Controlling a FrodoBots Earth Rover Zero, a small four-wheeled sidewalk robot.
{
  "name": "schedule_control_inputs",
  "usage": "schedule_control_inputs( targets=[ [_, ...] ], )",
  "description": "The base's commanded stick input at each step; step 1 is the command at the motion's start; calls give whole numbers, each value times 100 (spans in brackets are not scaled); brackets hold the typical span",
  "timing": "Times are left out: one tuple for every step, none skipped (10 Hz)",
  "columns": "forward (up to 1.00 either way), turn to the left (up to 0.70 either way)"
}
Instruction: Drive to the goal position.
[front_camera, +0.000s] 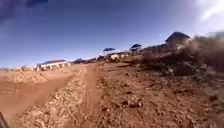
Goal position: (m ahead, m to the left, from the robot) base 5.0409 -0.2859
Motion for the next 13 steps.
schedule_control_inputs(
  targets=[
    [50, 0],
    [50, 0],
    [50, 0],
    [50, 0],
    [50, 0],
    [50, 0],
    [50, 0],
    [50, 0],
    [50, 0],
    [50, 0],
    [50, 0],
    [50, 0],
    [50, 21]
  ],
)
